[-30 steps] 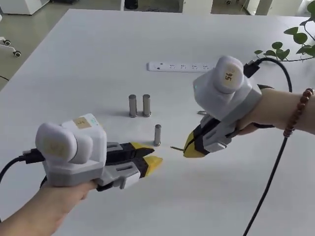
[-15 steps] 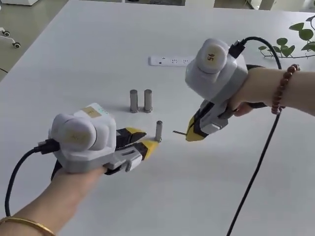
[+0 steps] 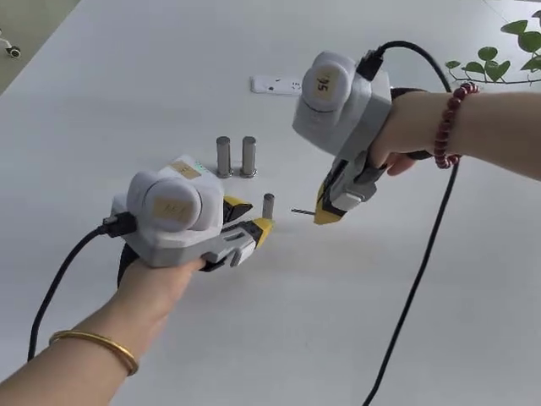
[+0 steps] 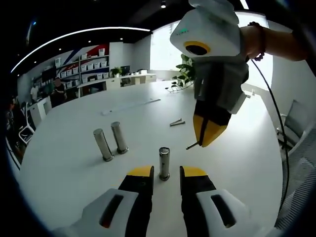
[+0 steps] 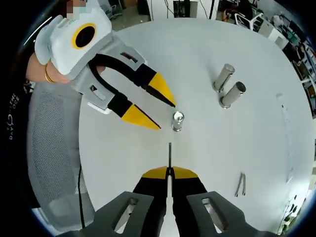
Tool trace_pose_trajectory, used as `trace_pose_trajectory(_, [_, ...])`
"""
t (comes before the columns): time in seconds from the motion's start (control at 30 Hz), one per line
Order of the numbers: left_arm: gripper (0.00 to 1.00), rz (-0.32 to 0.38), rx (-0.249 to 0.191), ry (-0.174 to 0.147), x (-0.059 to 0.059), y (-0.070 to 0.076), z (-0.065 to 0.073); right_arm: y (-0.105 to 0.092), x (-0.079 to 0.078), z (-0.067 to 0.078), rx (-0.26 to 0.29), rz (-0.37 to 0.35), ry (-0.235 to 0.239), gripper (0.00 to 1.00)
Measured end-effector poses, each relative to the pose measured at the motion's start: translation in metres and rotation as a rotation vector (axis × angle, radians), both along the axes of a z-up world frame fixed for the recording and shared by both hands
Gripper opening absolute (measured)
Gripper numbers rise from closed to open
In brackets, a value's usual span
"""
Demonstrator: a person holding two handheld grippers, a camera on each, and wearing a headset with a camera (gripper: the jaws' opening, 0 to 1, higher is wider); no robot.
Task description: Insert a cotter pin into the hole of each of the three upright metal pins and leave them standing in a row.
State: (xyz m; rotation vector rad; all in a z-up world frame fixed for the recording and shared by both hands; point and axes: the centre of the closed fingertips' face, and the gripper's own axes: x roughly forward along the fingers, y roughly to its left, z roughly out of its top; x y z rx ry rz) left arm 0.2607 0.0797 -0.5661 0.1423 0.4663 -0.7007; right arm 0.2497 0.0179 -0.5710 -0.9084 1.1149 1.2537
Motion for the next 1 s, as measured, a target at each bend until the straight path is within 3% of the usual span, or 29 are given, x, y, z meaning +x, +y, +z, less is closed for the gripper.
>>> trace_pose_trajectory(0.17, [0.19, 0.001, 0.019, 0.006, 0.006, -0.004, -0.008, 0.003, 0.002, 0.0, 0.006, -0.016, 0.02, 0.0])
trace_pose_trajectory(0.43, [0.16, 0.002, -0.004, 0.004, 0.015, -0.01, -0.009, 0.011, 0.0, 0.002, 0.025, -0.039, 0.039, 0.0])
trace_pose_trajectory(1.0, [0.08, -0.001, -0.017, 0.013, 0.013, -0.011, -0.014, 0.022, 0.002, 0.003, 0.021, 0.005, 0.022, 0.0])
